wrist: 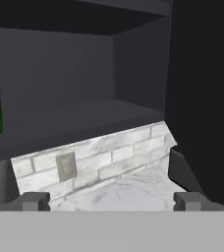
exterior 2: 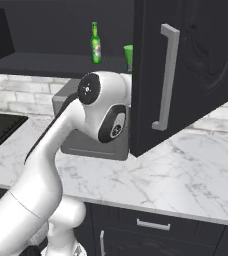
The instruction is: Open the cabinet directly in front. Then move the beer and the cup to the dining counter with the candle on it.
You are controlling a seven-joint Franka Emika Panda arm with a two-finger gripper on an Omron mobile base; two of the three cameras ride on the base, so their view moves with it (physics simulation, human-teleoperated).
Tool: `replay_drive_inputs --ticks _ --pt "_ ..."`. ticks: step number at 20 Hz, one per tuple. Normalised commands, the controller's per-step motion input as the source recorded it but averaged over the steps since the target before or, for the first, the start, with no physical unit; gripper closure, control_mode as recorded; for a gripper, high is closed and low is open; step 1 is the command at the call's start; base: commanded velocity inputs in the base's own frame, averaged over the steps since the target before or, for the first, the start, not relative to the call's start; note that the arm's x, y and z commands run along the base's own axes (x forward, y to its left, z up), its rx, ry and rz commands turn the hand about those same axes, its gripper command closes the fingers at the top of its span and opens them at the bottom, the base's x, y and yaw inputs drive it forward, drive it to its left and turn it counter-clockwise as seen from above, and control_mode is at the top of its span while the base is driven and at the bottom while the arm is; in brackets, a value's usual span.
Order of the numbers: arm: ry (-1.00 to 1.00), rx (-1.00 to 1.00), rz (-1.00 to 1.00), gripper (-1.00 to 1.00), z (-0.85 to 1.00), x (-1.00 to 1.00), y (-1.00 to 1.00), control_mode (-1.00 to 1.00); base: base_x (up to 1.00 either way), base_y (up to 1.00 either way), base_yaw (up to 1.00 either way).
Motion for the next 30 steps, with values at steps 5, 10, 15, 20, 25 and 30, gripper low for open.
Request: replay_drive_inputs --ticks 5,10,15,20,25,30 --pt "-0.05 0.00 0.19 -1.00 -0.41 0.75 -1.00 -1.00 0.00 0.00 0.00" --pt "-0.21 0.01 0.06 -1.00 -0.01 0.02 -1.00 -1.00 0.00 0.00 0.00" --pt "-0.27 0.03 -0.14 -1.00 0.22 -0.84 -0.92 -1.00 0.00 0.00 0.00" --pt "-0.09 0.01 -0.65 -1.00 0.25 -0.82 -0.10 -1.00 0.00 0.00 0.00" --pt "0.00 0.00 -0.67 -1.00 0.09 -0.35 -0.55 -1.00 0.00 0.00 0.00" --pt "0.00 0.00 -0.16 -1.00 0.04 0.01 -0.17 -1.00 0.00 0.00 0.00"
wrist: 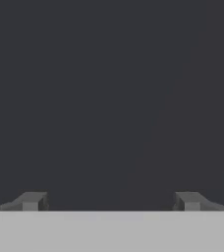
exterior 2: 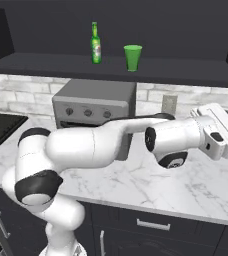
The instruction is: Open the cabinet directly in front. Then move the beer and the cup to the dining counter with the candle on it.
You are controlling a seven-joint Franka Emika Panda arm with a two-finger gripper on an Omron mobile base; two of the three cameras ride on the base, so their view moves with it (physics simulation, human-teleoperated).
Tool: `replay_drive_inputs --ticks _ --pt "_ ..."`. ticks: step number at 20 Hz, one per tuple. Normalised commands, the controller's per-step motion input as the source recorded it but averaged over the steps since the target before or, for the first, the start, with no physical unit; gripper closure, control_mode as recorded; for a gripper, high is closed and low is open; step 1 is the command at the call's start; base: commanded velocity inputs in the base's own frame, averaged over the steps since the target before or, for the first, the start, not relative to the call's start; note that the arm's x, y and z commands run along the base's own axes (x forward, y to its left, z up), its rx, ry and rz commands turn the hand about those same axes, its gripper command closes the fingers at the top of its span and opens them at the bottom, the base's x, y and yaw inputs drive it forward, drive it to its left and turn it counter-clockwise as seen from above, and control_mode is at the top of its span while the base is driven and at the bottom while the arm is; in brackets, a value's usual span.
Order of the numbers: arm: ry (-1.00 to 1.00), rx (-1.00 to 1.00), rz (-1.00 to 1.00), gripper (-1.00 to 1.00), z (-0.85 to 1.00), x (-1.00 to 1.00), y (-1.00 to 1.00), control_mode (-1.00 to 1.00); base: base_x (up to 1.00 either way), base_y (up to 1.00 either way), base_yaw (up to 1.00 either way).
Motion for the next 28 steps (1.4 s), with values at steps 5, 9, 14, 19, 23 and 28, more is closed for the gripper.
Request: replay_drive_inputs --ticks 5,9,14,19,23,28 --pt "0.06 0.02 0.00 -1.00 0.37 -0.79 0.15 -1.00 0.00 0.00 0.00" --pt "0.04 0.00 0.00 -1.00 0.35 -0.99 0.22 -1.00 0.00 0.00 0.00" --pt "0.33 -0.01 0.00 -1.00 0.48 -0.70 0.51 -1.00 0.00 0.00 0.00" --pt "0.31 -0.01 0.00 -1.00 0.42 -0.78 0.56 -1.00 0.00 0.00 0.00" --pt "0.05 -0.12 0.00 -1.00 0.38 -0.76 0.63 -1.00 0.00 0.00 0.00" --pt "0.23 0.04 -0.01 -1.00 0.25 -0.11 0.10 -1.00 0.00 0.00 0.00"
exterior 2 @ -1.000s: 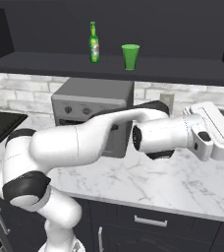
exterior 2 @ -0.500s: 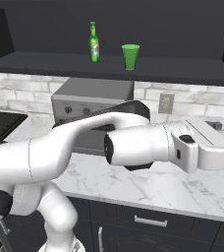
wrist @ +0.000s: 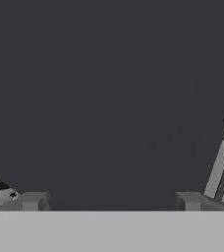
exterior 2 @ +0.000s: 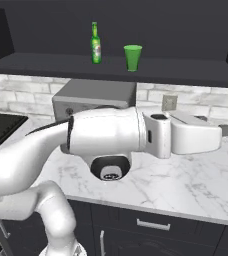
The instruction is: Open the cabinet directly in front. Then move the beer and the cup to the dining counter with the candle on it.
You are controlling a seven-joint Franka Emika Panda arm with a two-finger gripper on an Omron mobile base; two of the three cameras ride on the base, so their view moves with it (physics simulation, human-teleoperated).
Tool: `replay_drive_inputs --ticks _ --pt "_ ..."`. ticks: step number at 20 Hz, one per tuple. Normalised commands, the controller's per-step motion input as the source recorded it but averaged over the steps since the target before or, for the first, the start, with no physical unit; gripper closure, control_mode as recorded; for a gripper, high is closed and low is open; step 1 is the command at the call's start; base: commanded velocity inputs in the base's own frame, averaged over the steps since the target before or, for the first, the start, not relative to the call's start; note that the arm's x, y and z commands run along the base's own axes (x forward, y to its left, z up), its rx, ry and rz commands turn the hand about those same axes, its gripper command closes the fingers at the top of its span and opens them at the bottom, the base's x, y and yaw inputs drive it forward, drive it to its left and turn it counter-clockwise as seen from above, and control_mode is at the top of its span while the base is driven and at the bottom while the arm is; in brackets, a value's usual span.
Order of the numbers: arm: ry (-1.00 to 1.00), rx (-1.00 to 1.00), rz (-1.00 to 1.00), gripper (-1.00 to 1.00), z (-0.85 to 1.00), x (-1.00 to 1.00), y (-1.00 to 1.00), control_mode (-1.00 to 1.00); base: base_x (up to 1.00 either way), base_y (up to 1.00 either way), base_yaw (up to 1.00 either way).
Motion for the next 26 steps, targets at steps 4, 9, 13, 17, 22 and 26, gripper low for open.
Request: replay_drive_inputs --ticks 4,9,13,17,22,26 --pt "0.03 0.04 0.00 -1.00 0.01 -0.12 0.00 -1.00 0.00 0.00 0.00" --pt "-0.02 0.00 0.01 -1.00 0.05 -0.03 0.03 -1.00 0.00 0.00 0.00" --pt "-0.09 0.00 0.01 -1.00 0.42 -0.05 0.07 -1.00 0.00 0.00 0.00" --pt "-0.14 -0.01 0.00 -1.00 0.61 -0.08 0.26 -1.00 0.00 0.00 0.00" --pt "-0.15 -0.04 0.02 -1.00 0.64 -0.06 0.45 -1.00 0.00 0.00 0.00" --pt "0.02 0.00 0.17 -1.00 0.32 -0.08 0.69 -1.00 0.00 0.00 0.00"
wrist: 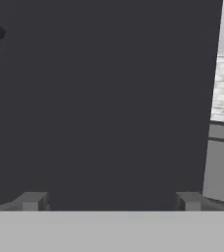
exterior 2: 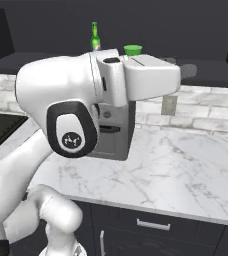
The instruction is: Open the cabinet directly in front. Then move the beer and the cup to the dining counter with the candle on it.
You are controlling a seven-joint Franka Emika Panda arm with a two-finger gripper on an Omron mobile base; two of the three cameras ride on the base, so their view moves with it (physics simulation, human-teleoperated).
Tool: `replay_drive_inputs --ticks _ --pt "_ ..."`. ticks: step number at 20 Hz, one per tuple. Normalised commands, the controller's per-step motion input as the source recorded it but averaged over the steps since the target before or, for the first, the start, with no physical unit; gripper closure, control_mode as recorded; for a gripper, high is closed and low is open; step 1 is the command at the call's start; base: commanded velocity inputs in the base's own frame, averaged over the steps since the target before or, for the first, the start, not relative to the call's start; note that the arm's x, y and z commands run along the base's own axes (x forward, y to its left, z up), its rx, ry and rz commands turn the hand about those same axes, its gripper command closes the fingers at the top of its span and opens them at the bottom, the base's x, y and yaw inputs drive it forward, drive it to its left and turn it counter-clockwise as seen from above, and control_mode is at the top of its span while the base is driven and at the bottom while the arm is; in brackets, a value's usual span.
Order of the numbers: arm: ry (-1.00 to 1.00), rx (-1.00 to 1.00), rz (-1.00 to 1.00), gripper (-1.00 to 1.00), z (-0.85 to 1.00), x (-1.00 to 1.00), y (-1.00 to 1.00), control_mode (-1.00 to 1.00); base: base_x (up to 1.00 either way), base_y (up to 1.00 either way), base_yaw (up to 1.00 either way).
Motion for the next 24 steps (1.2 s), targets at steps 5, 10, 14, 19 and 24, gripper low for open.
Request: replay_drive_inputs --ticks 5,10,14,19,24 --pt "0.00 -0.01 0.28 -1.00 -0.68 -0.25 1.00 -1.00 0.00 0.00 0.00" --pt "0.00 -0.01 0.22 -1.00 -0.71 -0.05 1.00 -1.00 0.00 0.00 0.00" --pt "0.03 0.00 0.18 -1.00 0.34 0.00 1.00 -1.00 0.00 0.00 0.00" --pt "0.26 0.00 0.24 -1.00 0.58 0.22 0.92 -1.00 0.00 0.00 0.00" --pt "0.38 0.00 0.25 -1.00 0.21 0.35 0.72 -1.00 0.00 0.00 0.00"
